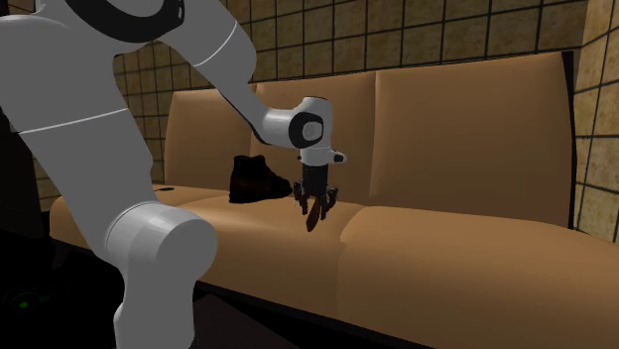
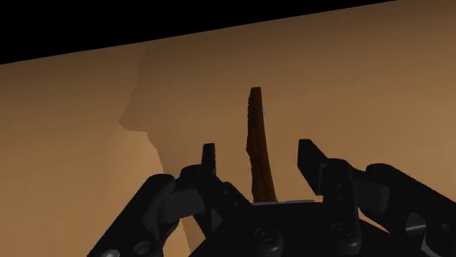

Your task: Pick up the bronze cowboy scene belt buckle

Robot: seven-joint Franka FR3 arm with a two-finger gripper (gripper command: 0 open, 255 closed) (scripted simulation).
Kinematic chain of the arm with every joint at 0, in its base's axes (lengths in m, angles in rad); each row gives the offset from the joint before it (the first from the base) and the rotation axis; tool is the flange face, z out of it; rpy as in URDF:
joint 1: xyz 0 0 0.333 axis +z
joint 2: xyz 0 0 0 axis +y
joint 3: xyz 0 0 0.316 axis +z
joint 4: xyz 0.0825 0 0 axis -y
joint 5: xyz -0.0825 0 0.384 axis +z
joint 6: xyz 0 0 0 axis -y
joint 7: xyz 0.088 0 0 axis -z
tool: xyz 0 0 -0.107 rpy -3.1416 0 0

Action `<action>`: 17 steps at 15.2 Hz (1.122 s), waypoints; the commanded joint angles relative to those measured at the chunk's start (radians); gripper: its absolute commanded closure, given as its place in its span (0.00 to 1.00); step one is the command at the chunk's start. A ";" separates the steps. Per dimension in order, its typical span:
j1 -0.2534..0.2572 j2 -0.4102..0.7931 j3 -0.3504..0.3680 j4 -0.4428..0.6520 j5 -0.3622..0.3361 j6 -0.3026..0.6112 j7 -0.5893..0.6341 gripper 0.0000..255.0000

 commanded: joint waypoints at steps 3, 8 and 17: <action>0.000 0.001 0.000 -0.003 0.000 0.004 0.000 1.00; 0.000 0.001 0.000 -0.003 0.001 0.004 0.000 1.00; -0.004 -0.043 0.006 0.072 -0.011 -0.114 0.016 1.00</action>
